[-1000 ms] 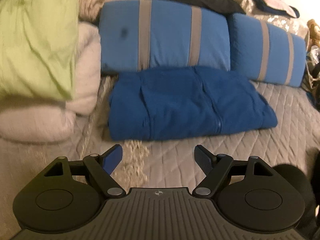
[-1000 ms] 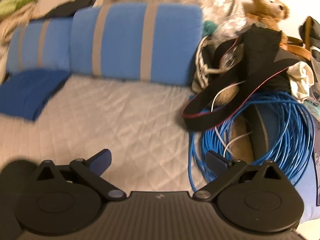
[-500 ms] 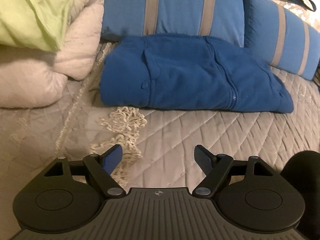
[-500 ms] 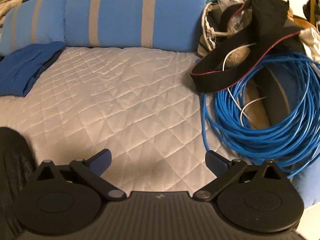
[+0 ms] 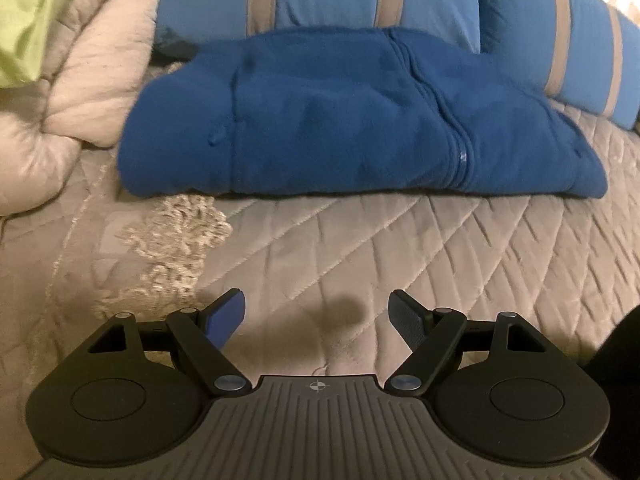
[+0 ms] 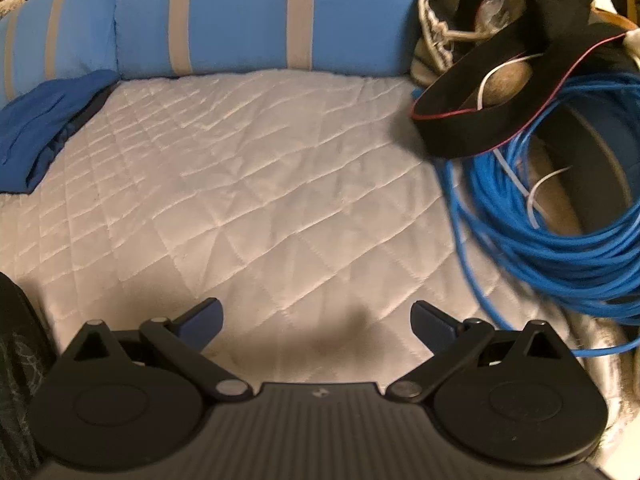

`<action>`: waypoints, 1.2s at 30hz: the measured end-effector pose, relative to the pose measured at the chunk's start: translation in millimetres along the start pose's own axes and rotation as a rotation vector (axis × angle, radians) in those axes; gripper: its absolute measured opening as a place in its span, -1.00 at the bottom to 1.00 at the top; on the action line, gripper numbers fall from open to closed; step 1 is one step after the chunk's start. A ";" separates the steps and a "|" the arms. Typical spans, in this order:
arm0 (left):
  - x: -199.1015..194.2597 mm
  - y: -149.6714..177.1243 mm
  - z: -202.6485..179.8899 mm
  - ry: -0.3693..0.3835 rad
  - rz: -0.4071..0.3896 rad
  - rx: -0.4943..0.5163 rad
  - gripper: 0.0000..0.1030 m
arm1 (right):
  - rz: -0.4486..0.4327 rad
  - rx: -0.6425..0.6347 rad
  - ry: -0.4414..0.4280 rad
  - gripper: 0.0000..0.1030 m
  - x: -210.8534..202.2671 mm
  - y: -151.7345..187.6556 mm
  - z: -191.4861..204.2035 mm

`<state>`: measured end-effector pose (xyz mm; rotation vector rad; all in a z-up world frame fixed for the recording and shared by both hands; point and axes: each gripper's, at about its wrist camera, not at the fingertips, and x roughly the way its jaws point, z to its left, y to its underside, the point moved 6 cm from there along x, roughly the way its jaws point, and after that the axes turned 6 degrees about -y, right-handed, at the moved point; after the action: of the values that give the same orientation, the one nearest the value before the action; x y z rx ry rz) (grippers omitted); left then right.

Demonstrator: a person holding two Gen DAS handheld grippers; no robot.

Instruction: Fold clothes

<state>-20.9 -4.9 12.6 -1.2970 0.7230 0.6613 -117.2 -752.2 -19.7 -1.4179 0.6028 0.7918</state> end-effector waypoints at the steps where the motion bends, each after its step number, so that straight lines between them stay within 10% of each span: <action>1: 5.2 0.6 -1.5 -0.001 0.011 0.001 0.54 | 0.009 -0.001 0.001 1.00 4.2 1.2 1.4; 7: 23.9 2.5 -6.9 -0.003 0.007 -0.020 1.00 | 0.058 0.023 0.017 1.00 27.6 8.9 5.2; 36: 67.2 -50.4 -22.1 -0.047 -0.091 -0.021 1.00 | -0.082 0.116 0.084 1.00 75.1 -39.6 1.6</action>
<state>57.6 -32.3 -12.3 -1.3214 0.6163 0.6246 -40.1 -740.7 -53.2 -1.3652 0.6409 0.6247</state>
